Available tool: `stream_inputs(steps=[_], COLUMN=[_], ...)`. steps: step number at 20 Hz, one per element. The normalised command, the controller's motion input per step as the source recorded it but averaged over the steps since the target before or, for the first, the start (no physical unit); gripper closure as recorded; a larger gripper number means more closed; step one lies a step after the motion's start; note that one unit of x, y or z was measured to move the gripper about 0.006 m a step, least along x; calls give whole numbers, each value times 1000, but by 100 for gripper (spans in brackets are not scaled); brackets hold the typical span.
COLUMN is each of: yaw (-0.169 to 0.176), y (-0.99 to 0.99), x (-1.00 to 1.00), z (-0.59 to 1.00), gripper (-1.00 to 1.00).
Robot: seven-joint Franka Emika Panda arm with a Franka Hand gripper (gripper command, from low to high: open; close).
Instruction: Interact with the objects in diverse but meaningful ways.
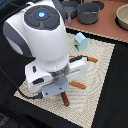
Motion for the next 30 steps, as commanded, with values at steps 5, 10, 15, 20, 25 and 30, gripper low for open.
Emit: stream_inputs(steps=[5, 10, 15, 20, 25, 30], yaw=[3, 0, -1, 0, 0, 0], y=[16, 185, 0, -22, -104, -116], x=[149, 385, 66, 0, -6, -2], z=[95, 546, 219, 84, 7, 4], gripper=[-100, -100, -100, -100, -100, 100])
